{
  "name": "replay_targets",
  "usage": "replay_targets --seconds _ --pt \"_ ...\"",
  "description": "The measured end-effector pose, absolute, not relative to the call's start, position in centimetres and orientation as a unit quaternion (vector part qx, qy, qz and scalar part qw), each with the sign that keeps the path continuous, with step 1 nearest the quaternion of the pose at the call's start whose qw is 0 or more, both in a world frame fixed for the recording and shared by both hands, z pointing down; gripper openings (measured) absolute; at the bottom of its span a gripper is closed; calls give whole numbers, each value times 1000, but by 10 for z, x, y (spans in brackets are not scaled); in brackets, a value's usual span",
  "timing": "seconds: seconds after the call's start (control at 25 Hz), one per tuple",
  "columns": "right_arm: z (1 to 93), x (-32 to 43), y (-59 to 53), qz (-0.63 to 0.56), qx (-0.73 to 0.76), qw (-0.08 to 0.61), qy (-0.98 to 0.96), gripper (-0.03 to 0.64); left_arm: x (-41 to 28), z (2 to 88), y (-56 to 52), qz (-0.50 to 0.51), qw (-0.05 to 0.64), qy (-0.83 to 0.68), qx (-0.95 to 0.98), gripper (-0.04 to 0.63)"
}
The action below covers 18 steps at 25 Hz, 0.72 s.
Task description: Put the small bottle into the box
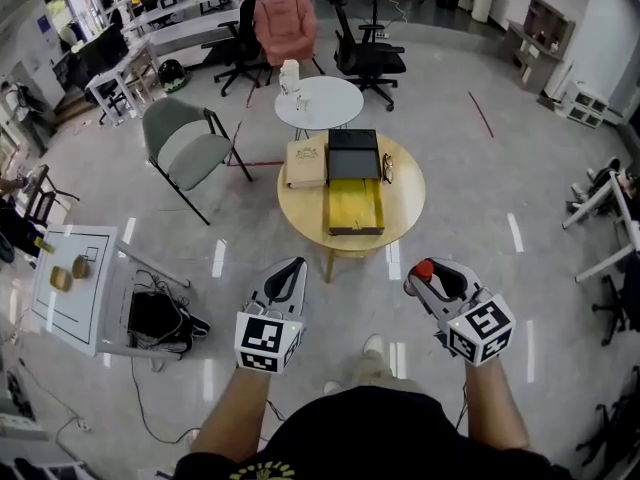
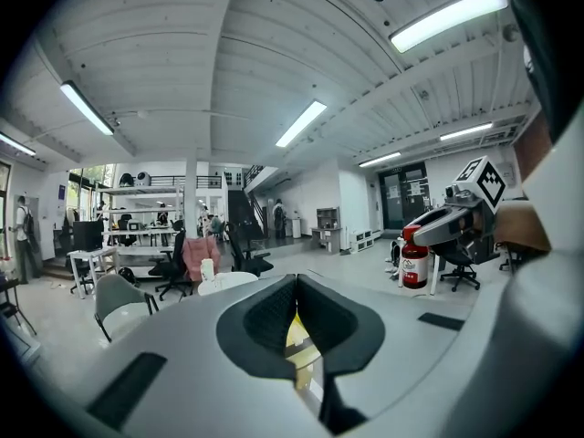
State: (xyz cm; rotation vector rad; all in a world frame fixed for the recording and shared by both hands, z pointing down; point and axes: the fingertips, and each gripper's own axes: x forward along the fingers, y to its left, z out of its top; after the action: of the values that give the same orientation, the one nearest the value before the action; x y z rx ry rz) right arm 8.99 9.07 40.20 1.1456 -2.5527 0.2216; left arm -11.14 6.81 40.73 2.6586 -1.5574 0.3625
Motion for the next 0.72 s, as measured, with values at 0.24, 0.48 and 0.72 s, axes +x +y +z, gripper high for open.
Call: replay_targets --seconds 0.24,0.48,0.72 --pt "418 104 77 95 402 180 -893 153 -100 423 47 121 34 -498 858 18" --pt "424 119 53 102 400 180 -893 153 -79 430 22 127 41 -491 861 18" --pt "420 129 23 95 390 172 -899 153 -69 424 -10 127 37 -500 856 18"
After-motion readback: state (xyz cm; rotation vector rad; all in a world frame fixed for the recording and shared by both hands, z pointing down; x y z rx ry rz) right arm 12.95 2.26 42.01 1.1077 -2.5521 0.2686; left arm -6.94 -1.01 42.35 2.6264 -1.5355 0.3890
